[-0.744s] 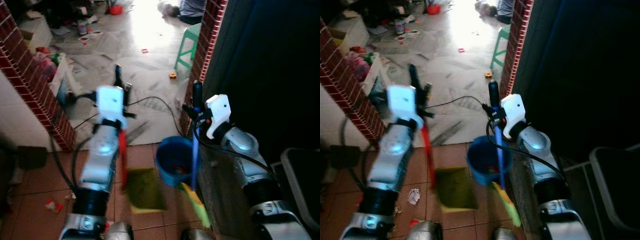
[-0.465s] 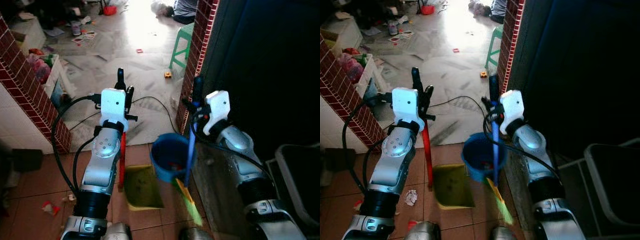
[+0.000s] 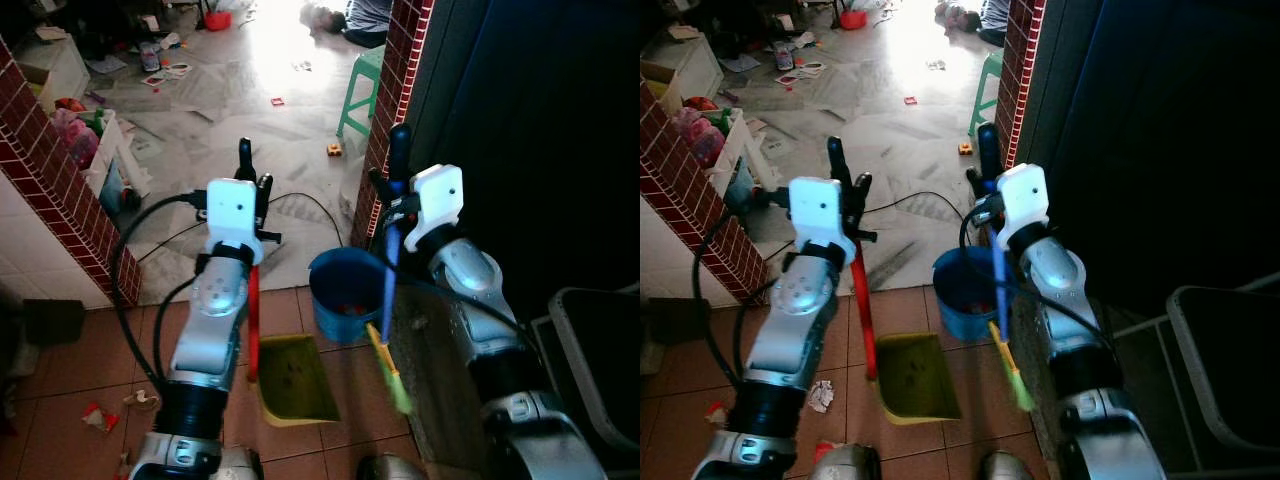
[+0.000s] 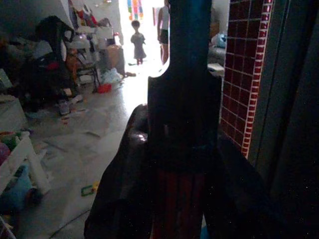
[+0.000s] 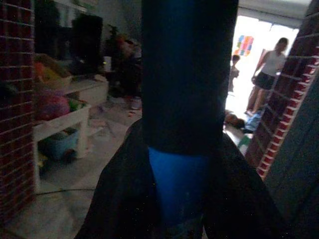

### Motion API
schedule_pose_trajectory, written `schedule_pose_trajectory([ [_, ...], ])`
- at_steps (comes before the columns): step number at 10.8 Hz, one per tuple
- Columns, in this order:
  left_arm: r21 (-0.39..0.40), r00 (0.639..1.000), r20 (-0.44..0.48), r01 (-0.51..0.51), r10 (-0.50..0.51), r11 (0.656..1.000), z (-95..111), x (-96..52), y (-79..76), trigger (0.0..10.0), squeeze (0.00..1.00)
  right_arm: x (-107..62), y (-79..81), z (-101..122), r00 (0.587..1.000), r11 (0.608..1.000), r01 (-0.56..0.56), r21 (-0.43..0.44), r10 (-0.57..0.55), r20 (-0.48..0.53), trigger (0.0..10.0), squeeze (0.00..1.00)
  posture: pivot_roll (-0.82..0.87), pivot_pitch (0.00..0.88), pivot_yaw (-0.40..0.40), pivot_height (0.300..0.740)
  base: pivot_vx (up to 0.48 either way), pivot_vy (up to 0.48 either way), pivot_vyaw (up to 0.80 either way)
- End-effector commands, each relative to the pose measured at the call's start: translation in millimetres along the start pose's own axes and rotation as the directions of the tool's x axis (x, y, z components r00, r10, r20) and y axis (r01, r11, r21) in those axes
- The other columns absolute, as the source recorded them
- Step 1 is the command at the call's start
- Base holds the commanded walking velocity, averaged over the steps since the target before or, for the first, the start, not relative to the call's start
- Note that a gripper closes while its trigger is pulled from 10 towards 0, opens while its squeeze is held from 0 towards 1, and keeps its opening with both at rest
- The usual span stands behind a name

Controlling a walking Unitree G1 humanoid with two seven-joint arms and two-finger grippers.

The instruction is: Sweep floor

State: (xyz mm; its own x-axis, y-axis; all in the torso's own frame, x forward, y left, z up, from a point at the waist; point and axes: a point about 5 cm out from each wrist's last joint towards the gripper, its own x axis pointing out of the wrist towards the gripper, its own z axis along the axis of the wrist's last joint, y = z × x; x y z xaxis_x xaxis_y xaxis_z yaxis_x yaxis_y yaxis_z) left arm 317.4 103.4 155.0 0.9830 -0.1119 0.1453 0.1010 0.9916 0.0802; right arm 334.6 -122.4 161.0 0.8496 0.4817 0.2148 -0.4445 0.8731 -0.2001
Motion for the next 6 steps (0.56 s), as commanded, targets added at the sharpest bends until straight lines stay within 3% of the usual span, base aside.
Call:
schedule_pose_trajectory([
  [1, 0.001, 0.999, 0.035, 0.005, -0.005, 1.0, 7, -1.8, -2.1, 10.0, 0.0, -2.1, 7.2, 3, 0.997, 0.997, -0.074, 0.015, 0.074, 0.006, 10.0, 0.0, -0.01, 0.018, -0.005, 0.74, 0.0, 0.0, 0.0],
  [3, -0.008, 0.999, 0.014, 0.039, -0.039, 0.999, 2, -6.0, -7.3, 10.0, 0.0, -24.3, 5.4, -20, 0.972, 0.985, -0.169, 0.023, 0.171, -0.16, 10.0, 0.0, -0.02, 0.018, -0.004, 0.74, 0.0, 0.0, 0.0],
  [6, 0.001, 0.999, 0.001, 0.04, -0.04, 0.999, 0, -7.2, -5.5, 10.0, 0.0, -40.1, -9.1, -28, 0.961, 0.992, -0.122, -0.018, 0.114, -0.251, 10.0, 0.0, -0.02, 0.013, 0.0, 0.74, 0.0, 0.0, 0.0],
])
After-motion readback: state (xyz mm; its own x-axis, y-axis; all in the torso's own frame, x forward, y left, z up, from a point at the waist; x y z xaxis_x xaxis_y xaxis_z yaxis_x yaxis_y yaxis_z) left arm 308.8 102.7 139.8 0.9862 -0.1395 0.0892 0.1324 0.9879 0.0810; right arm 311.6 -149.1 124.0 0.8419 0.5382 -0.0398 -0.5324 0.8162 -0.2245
